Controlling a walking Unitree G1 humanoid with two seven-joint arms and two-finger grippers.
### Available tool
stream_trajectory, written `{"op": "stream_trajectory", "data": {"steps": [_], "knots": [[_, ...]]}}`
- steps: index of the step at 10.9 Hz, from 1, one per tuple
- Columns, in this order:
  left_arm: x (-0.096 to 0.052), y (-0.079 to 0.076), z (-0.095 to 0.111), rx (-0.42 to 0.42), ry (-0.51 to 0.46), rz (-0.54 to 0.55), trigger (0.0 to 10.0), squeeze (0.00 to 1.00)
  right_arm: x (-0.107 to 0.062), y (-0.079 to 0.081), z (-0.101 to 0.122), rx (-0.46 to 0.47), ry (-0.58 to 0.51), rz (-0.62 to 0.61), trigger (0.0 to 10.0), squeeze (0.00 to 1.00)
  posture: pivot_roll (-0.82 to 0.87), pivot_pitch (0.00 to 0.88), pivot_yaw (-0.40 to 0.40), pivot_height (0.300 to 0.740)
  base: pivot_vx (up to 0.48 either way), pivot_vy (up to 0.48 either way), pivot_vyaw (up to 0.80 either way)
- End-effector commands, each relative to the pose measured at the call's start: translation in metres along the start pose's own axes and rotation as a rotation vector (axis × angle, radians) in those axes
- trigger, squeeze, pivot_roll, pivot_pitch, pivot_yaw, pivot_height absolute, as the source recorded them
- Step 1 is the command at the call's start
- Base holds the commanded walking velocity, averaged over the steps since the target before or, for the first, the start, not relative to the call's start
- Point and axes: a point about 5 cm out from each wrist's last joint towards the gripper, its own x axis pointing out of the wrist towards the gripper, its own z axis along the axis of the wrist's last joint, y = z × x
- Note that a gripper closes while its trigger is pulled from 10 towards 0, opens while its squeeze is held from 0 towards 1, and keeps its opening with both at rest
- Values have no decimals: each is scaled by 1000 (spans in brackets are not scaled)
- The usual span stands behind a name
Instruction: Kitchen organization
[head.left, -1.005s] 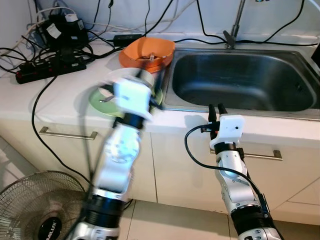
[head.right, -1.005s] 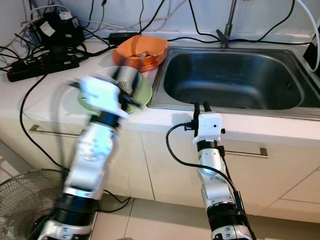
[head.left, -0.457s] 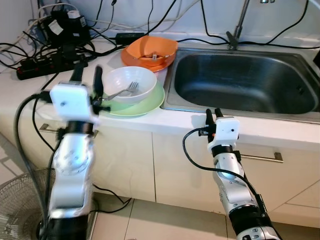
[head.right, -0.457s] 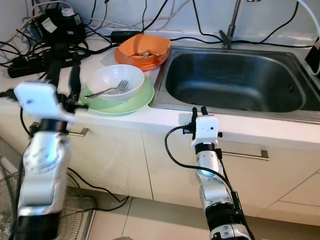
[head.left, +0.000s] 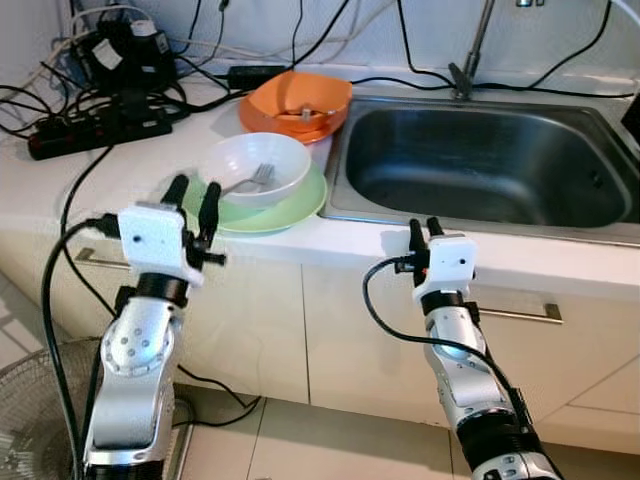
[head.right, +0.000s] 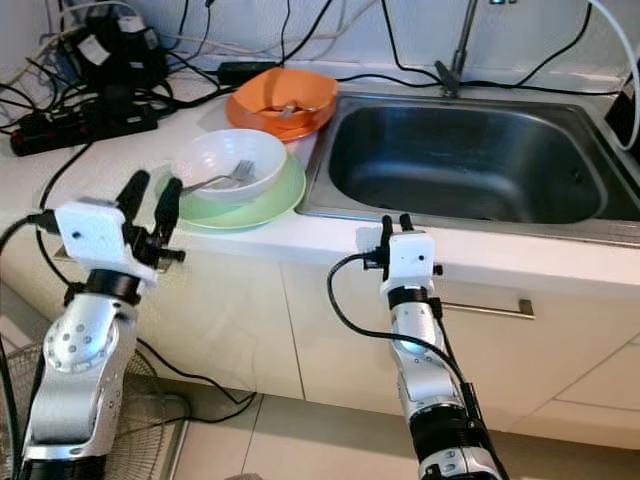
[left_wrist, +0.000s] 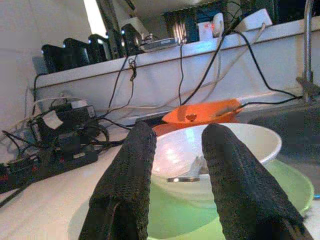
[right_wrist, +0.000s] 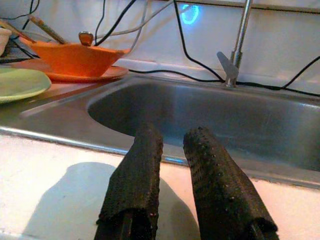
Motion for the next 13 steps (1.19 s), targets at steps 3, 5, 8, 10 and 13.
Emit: {"op": "stream_trajectory", "data": {"steps": [3, 5, 8, 10, 13], "knots": [[2, 3, -6, 13, 12, 1, 10000, 0, 3, 2, 2, -1, -7, -1, 10000, 0, 111, 0, 48, 740, 0, 0, 0], [7, -3, -10, -5, 23, -19, 10000, 0, 3, 3, 2, -1, -9, -4, 10000, 0, 105, 0, 54, 740, 0, 0, 0], [17, -11, -15, -37, 26, -47, 10000, 1000, 4, 2, 3, -1, -14, -13, 10000, 0, 95, 0, 61, 740, 0, 0, 0], [19, -13, -16, -54, 24, -43, 10000, 1000, 4, 2, 3, 1, -15, -13, 10000, 0, 95, 0, 62, 740, 0, 0, 0], [22, -12, -22, -63, 41, -25, 10000, 0, 4, 4, 2, 3, -13, -5, 10000, 0, 94, 0, 61, 740, 0, 0, 0]]}}
